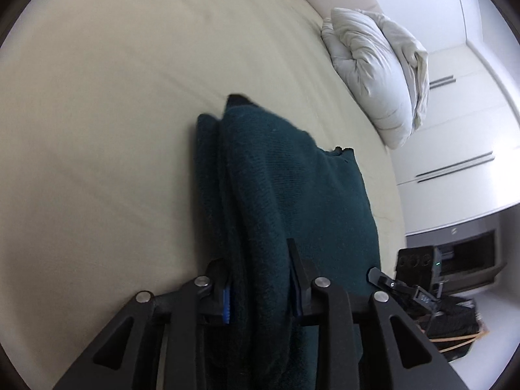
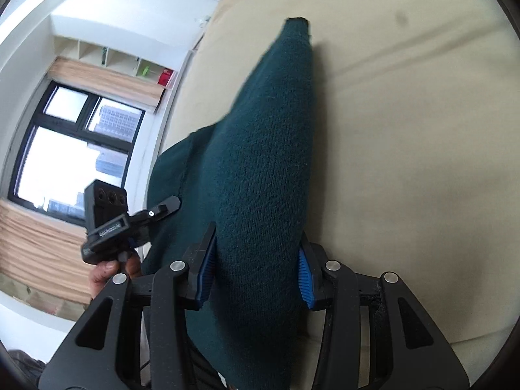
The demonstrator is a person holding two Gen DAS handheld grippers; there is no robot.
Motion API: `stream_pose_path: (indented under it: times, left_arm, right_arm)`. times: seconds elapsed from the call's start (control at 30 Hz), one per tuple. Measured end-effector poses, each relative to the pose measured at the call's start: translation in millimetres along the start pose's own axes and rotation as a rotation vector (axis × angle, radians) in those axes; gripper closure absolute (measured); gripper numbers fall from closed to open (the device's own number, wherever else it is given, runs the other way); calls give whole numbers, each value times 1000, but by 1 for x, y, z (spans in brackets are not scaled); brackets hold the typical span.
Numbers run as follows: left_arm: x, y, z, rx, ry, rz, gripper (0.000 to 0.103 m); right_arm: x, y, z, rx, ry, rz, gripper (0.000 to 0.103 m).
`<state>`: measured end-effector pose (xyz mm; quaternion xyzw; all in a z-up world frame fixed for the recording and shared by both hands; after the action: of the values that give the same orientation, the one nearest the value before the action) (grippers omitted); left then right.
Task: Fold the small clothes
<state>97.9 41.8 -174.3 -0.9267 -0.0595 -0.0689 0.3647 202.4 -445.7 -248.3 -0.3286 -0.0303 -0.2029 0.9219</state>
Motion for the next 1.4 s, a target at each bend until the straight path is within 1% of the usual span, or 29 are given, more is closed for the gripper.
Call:
stream_pose_path:
  times: [0.03,0.07,0.17,0.2,0.23,0.3,0.33,0.4,0.43,0.47,0.53,0.6,0.63,0.7,0.77,0.83,0.93,0.97,1.13,1.2,1.27,1.33,1.37,1.4]
  left_arm:
    - [-2,-1,2,-19,-9,-10,72]
    - [-3,-2,1,-18,-7,-16,72]
    - [-5,-9,-3,3,-1,-31,70]
    - [-5,-12,-4,10,-7,-39,70]
    - [-6,-19,-6,32,-6,-62,70]
    - [-9,-36,-13,89,21,-118,70]
    - [-10,-48,-21,119,45,-160,70]
    - [-18,-73,-41,128,105,-238,70]
    - [-21,-79,-50,121,137,-256,70]
    - [-25,-81,-60,112,170,-259,70]
    - [-34,-74,-74,109,235,-229,68]
    - [-42,-53,-80,132,280,-180,68]
    - [-46,-41,-76,147,279,-154,68]
    - [-53,-26,-66,146,257,-123,68]
    - [-56,-14,-56,170,243,-110,69]
    - [-58,-9,-49,143,233,-110,69]
    - [-61,-13,-40,91,216,-121,69]
    - [-62,-14,-38,75,209,-123,69]
    - [-62,-16,-27,-6,149,-137,69]
    - [-62,-18,-27,-18,133,-142,69]
    - [-64,-24,-30,-6,126,-154,69]
    - [-68,-35,-37,25,145,-182,63]
    - [-70,-42,-42,54,166,-203,55]
    - [-70,-47,-48,91,188,-224,43]
  right_arm:
    - [-2,2,-5,27,15,-5,62]
    - [-4,3,-7,30,15,-6,62]
    - [-8,5,-2,21,6,-2,60]
    - [-2,8,2,16,8,-2,59]
    - [-4,6,4,7,14,-9,58]
    - [17,16,9,-3,29,-26,56]
    - [14,13,9,-9,33,-35,56]
    - [12,5,10,-33,35,-58,56]
    - [10,-2,15,-43,24,-80,56]
    - [8,-8,18,-39,12,-106,56]
    - [6,-23,32,5,-17,-149,56]
    - [4,-21,46,48,-42,-152,56]
    - [2,-16,54,69,-55,-138,56]
    - [-3,-3,64,85,-75,-100,56]
    - [-14,20,69,86,-80,-48,56]
    - [-26,37,64,88,-60,2,58]
    - [-38,48,52,117,-35,41,58]
    - [-42,55,52,107,-29,53,58]
    - [-54,72,62,84,-42,73,58]
    - [-55,79,68,78,-38,87,58]
    - [-61,74,57,74,-25,98,58]
    - [-71,71,58,58,-31,91,58]
    - [-75,72,61,43,-40,87,58]
    - [-75,77,68,21,-50,78,58]
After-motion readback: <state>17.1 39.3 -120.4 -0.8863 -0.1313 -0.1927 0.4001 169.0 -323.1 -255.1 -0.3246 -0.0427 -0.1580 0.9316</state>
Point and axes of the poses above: each gripper's, at about its wrist camera, not at the fingertips, and y roughly the way its jaws point, z to its left, x to its top, the point moved 5 cm from there along y, roughly the way its jaws point, and after that the axes turned 2 degrees about z, right-handed, at the moved point
